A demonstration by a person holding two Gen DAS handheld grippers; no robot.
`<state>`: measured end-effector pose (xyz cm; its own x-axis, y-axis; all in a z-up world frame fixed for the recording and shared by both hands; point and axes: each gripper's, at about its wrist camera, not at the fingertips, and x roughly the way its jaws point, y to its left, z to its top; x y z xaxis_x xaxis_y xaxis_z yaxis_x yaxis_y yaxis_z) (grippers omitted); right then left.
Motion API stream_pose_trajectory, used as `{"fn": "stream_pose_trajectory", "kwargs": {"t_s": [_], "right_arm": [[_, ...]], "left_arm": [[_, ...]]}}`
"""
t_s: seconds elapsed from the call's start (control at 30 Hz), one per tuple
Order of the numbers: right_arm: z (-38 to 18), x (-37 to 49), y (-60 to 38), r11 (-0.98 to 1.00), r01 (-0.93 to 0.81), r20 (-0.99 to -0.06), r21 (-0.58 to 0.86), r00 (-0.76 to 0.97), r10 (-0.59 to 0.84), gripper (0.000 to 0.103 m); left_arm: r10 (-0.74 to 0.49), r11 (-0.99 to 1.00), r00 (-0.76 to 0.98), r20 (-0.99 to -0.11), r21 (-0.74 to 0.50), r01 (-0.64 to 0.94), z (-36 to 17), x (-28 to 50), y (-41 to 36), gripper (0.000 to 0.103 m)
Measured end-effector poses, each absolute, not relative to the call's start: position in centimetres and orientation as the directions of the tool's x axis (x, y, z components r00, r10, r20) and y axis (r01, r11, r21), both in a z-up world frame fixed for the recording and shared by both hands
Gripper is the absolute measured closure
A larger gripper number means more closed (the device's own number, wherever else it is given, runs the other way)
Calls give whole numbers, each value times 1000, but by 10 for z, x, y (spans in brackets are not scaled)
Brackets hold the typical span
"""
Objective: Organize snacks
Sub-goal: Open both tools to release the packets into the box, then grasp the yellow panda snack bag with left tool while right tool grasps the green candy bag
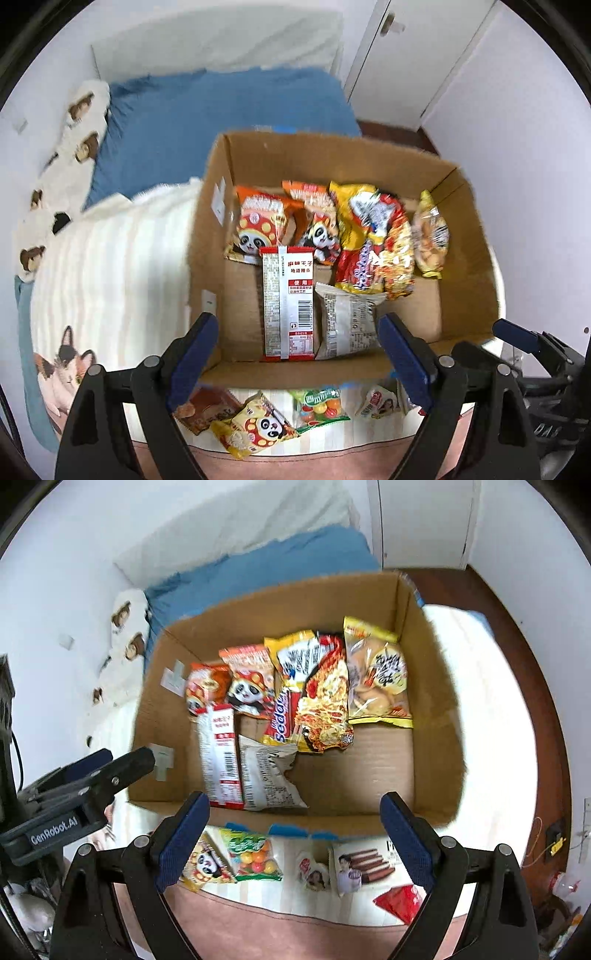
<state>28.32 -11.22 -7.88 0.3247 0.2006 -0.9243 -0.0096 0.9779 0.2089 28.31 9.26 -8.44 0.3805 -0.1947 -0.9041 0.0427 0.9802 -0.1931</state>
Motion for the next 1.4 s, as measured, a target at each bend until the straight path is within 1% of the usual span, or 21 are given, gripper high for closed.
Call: {"fn": "stream_pose_trajectory", "kwargs": {"t_s": [0.2, 0.33, 0.43, 0.53, 0.6, 0.63, 0.77, 0.87, 0.9, 0.93, 0.97, 1.03, 1.13, 1.17, 1.2, 1.23, 1.33, 1.4], "right_arm": [[-51, 244, -100, 960, -24, -884, 278, 384, 265, 8], [-59, 214, -95, 931, -36, -869, 363, 347, 352, 8], [-85, 191, -90, 917, -47, -876, 396, 283, 392, 8], [-118, 182, -89, 927, -44, -900, 372, 228, 372, 8], [-143, 179, -90, 925, -18, -909, 378, 182, 375, 8], [-152, 178, -91, 925, -6, -912, 379, 166, 375, 8], [-176, 177, -84, 937, -13, -928, 348, 139, 346, 8], [-187, 180, -81, 944, -14, -936, 329, 127, 328, 7], [-189, 181, -80, 948, -17, -939, 319, 127, 318, 7], [-191, 182, -79, 951, -19, -942, 309, 133, 309, 7], [-191, 183, -78, 955, -24, -945, 295, 143, 295, 7], [-193, 185, -74, 961, -38, -948, 275, 159, 277, 7], [-199, 191, -67, 956, -39, -942, 290, 164, 293, 7], [-203, 196, -62, 955, -40, -942, 293, 161, 296, 8], [-207, 199, -57, 956, -43, -942, 290, 162, 294, 8], [-209, 203, -53, 957, -48, -943, 286, 161, 290, 8], [-228, 217, -29, 967, -82, -956, 240, 151, 250, 8], [-239, 226, -14, 974, -110, -967, 197, 144, 212, 10]], "left_arm": [[-207, 978, 484, -850, -195, 76, -46, 236, 102, 14], [-176, 984, 534, -827, -145, 101, -42, 196, 109, 14], [-126, 990, 514, -849, -79, 113, -73, 170, 117, 14], [-89, 978, 369, -925, -11, 207, -137, 167, 114, 14], [-87, 960, 289, -953, -3, 281, -172, 171, 108, 14], [-66, 949, 257, -964, 19, 315, -188, 174, 104, 14], [28, 866, 212, -977, 130, 483, -232, 192, 78, 14], [62, 805, 195, -979, 165, 570, -254, 208, 61, 14], [55, 796, 189, -980, 157, 585, -257, 210, 59, 16], [33, 794, 176, -984, 132, 593, -261, 214, 56, 29], [20, 805, 161, -987, 112, 583, -262, 216, 57, 36], [-10, 840, 157, -988, 77, 537, -261, 218, 62, 40], [-107, 938, 107, -989, -65, 342, -258, 216, 89, 41], [-157, 965, 83, -984, -135, 224, -260, 211, 104, 41], [-183, 973, 92, -979, -167, 161, -262, 207, 113, 41], [-202, 979, 77, -976, -200, 36, -267, 198, 129, 41], [-261, 951, 74, -963, -269, -152, -277, 178, 156, 41], [-320, 920, 62, -946, -325, -219, -285, 172, 167, 40]]}}
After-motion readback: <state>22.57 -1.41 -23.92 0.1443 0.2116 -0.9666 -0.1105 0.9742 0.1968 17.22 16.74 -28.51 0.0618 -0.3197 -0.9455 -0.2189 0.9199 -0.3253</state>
